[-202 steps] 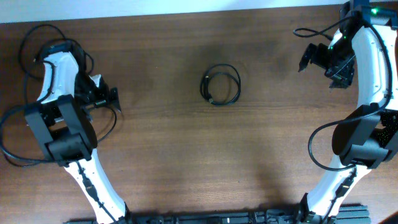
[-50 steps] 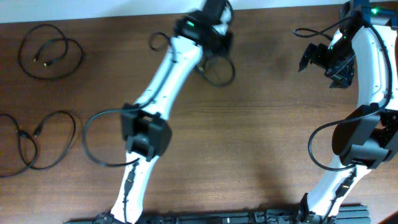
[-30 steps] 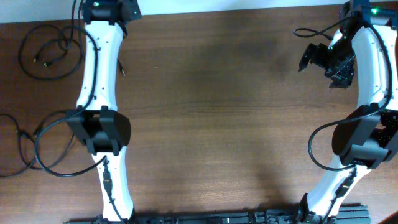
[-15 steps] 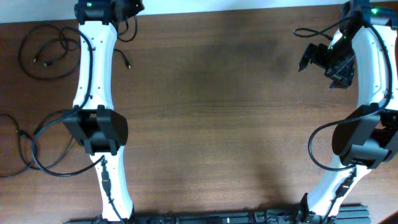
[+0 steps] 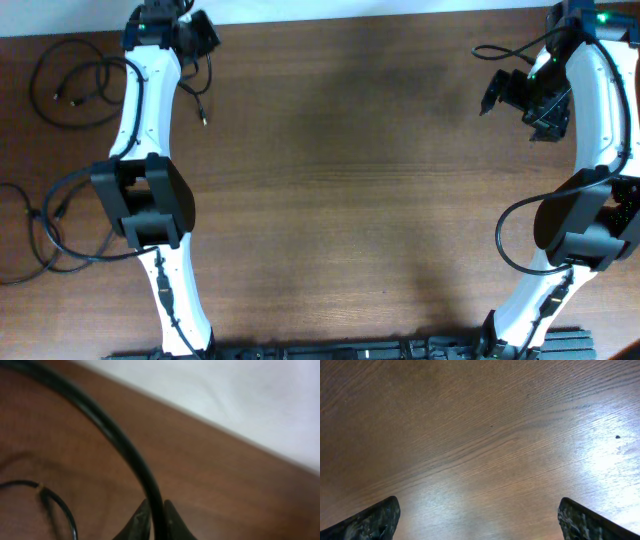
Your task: Untangle cables
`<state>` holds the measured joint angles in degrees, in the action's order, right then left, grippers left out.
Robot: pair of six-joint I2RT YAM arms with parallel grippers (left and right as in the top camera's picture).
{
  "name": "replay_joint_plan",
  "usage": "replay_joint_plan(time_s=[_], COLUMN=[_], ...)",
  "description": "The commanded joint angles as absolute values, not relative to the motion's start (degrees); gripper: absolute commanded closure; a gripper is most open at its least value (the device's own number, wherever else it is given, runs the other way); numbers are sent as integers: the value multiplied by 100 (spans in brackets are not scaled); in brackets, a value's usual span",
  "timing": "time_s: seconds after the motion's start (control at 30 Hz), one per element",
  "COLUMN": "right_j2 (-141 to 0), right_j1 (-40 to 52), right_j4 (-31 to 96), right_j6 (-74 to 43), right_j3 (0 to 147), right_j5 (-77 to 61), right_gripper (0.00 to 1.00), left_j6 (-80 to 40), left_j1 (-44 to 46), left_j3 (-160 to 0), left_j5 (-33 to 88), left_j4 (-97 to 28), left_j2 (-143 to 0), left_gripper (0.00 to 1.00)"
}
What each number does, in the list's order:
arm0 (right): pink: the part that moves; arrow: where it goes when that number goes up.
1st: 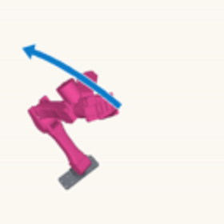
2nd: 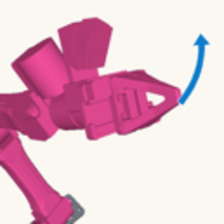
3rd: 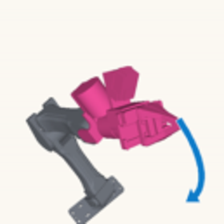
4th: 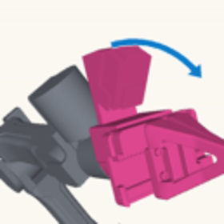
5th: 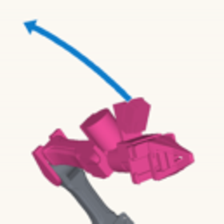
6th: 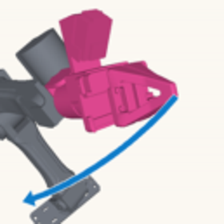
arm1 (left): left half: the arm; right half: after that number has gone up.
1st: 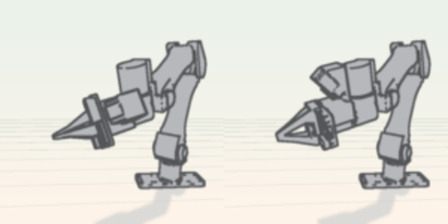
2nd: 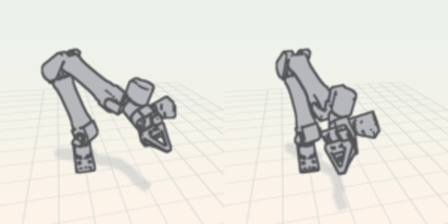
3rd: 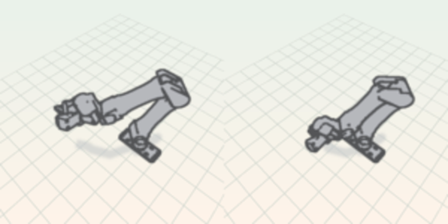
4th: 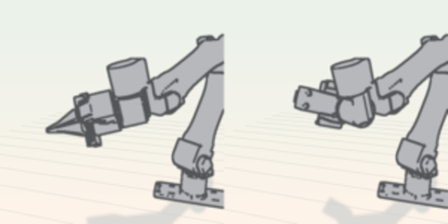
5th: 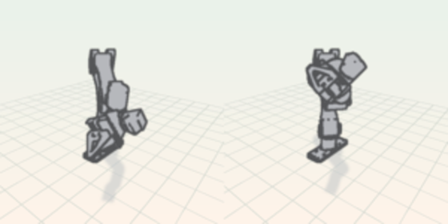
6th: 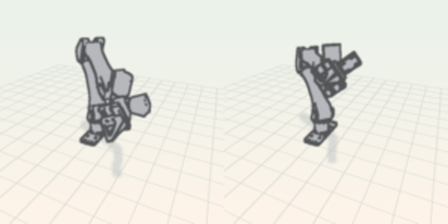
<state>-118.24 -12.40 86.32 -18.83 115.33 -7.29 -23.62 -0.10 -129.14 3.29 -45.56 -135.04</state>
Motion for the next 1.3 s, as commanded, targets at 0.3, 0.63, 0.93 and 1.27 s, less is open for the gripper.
replay_joint_plan(time_s=[0.3,0.63,0.93,1.27], right_j2=[-11646,-11646,-11646,-11649], right_j1=[-1240,-1240,-1240,-1240], right_j4=[8628,8628,8628,8628], right_j6=[-1850,-1850,-1850,-1850], right_j3=[11627,11627,11627,11627], right_j5=[-637,-637,-637,-637], right_gripper=[2,2,2,2], left_j6=[-2093,-1345,139,137], left_j1=[-32,-178,-193,-626], left_j3=[-12416,-12628,-12604,-12604], left_j5=[1024,580,-211,-974], left_j4=[-4545,-4936,-5120,-5109], left_j2=[-13426,-13384,-13828,-14274], left_gripper=[56,36,11,25])
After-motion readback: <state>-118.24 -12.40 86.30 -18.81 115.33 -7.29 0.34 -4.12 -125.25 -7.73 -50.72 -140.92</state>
